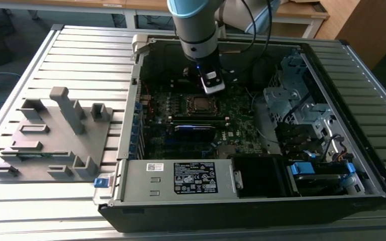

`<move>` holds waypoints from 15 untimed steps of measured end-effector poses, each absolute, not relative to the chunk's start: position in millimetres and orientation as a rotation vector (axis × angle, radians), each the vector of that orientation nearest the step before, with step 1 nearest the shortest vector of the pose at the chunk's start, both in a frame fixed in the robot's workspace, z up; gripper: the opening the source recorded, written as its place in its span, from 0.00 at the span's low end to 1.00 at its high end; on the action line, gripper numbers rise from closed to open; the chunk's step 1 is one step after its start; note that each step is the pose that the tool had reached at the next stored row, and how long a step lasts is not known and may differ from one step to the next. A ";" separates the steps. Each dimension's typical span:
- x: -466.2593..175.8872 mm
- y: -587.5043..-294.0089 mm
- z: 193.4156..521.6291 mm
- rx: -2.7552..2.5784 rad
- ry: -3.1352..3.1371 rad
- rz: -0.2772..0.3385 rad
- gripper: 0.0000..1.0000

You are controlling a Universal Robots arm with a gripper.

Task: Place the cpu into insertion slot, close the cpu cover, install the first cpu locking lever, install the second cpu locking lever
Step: 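Install the first cpu locking lever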

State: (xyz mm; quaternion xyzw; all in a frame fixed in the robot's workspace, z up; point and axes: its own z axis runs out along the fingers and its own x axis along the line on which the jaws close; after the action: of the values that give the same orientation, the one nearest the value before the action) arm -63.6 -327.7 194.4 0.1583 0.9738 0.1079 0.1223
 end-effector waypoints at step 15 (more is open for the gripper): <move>-65.7 -328.0 187.5 0.462 2.842 0.315 0.10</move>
State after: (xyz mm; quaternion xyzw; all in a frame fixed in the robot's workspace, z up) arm -65.7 -328.0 187.5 0.1582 0.9739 0.1079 0.1222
